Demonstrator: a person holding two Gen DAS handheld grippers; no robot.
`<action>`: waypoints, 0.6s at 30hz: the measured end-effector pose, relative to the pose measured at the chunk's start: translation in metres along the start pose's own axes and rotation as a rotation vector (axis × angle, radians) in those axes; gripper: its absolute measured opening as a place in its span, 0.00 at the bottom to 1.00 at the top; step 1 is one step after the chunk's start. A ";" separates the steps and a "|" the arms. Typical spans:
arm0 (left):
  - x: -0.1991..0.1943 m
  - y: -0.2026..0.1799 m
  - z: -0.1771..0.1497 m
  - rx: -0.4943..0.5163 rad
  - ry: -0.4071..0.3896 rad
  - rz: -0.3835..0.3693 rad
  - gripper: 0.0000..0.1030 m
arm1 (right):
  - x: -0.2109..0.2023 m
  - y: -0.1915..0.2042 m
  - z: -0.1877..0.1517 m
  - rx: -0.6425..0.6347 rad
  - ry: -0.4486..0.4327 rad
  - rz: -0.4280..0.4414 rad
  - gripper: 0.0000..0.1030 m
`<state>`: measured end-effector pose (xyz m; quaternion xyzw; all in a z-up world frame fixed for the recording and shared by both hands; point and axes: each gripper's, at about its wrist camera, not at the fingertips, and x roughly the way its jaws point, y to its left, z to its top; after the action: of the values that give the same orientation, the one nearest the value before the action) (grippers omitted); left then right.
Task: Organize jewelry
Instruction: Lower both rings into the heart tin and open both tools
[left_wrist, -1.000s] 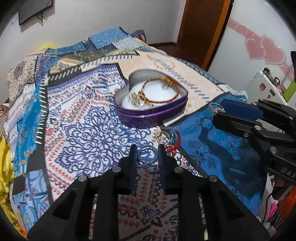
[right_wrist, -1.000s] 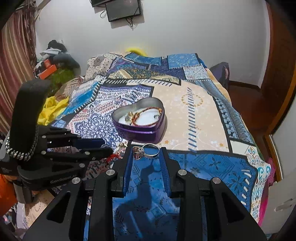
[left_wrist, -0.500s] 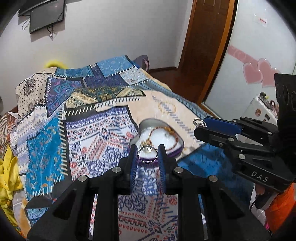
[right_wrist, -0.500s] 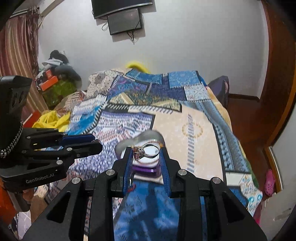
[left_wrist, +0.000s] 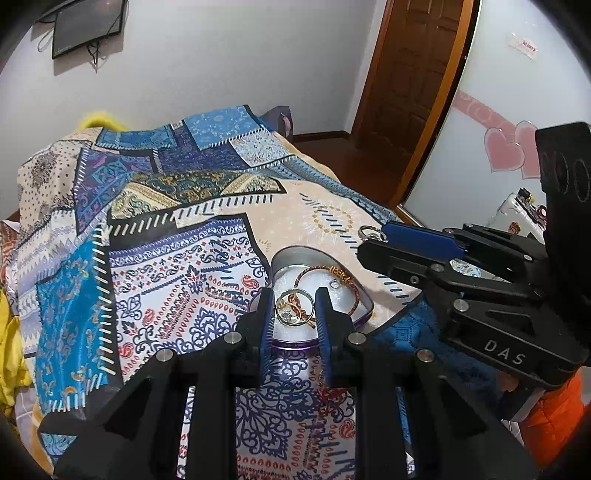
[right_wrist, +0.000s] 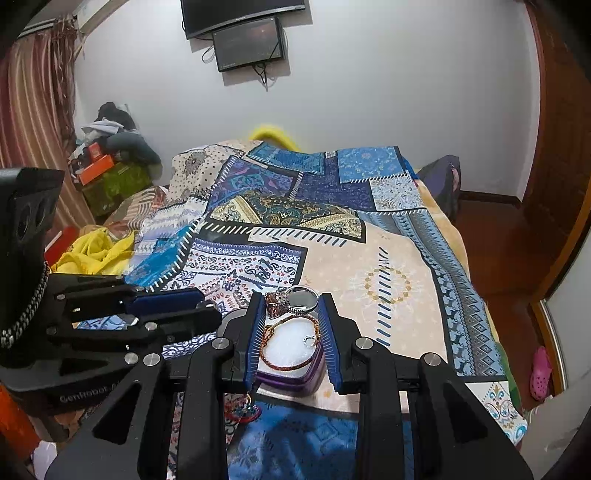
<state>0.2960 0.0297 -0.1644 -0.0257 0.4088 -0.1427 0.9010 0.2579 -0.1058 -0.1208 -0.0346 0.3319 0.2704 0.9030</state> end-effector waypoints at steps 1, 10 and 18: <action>0.003 0.000 -0.001 -0.001 0.006 -0.003 0.20 | 0.002 -0.001 0.000 0.001 0.005 0.003 0.26; 0.026 0.000 -0.005 0.009 0.054 -0.020 0.20 | 0.020 -0.008 -0.001 0.013 0.068 0.033 0.26; 0.025 0.005 -0.003 -0.005 0.054 -0.008 0.22 | 0.015 -0.010 0.002 0.024 0.085 0.048 0.26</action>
<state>0.3105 0.0273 -0.1856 -0.0258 0.4330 -0.1458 0.8891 0.2737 -0.1065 -0.1300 -0.0270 0.3739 0.2863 0.8818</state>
